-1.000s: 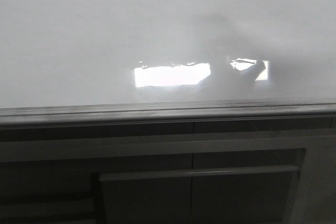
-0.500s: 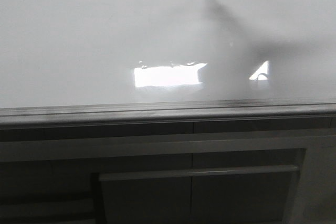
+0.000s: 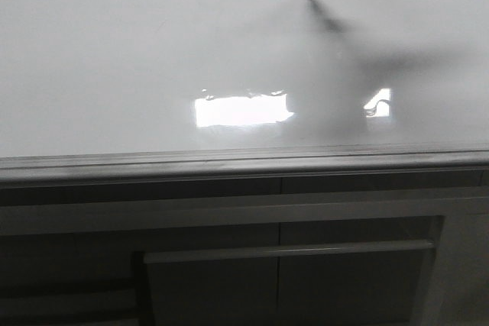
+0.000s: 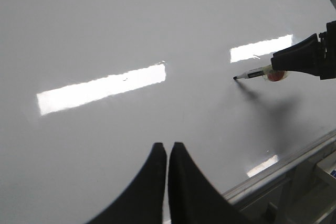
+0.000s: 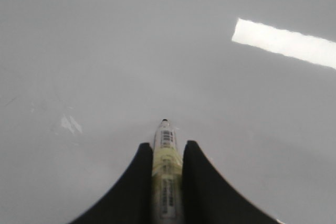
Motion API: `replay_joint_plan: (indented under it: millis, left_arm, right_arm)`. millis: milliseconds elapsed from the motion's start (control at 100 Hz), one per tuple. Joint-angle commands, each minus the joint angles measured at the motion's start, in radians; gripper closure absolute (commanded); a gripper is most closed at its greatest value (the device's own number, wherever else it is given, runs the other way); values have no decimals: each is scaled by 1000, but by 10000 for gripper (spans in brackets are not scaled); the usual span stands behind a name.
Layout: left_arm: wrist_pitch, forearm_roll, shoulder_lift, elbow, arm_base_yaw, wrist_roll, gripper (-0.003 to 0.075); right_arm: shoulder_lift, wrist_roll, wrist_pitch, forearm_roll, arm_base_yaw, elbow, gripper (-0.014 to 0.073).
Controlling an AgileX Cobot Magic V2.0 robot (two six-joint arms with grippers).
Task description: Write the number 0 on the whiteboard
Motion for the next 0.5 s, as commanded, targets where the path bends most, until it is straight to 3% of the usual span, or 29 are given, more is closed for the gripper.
replay_joint_plan:
  millis: [0,250,490]
  left_arm:
    - [-81,1,13,-23,3,-10,740]
    - [-81,1,13,-23,3,-10,740]
    - [-82,1,13,-23,3,-10,740]
  right_arm:
    - [2,0,-69,4,-8,-28,654]
    - [28,0,-41,4,-6,-28,654]
    - [60,0,-4,4,66,-28,654]
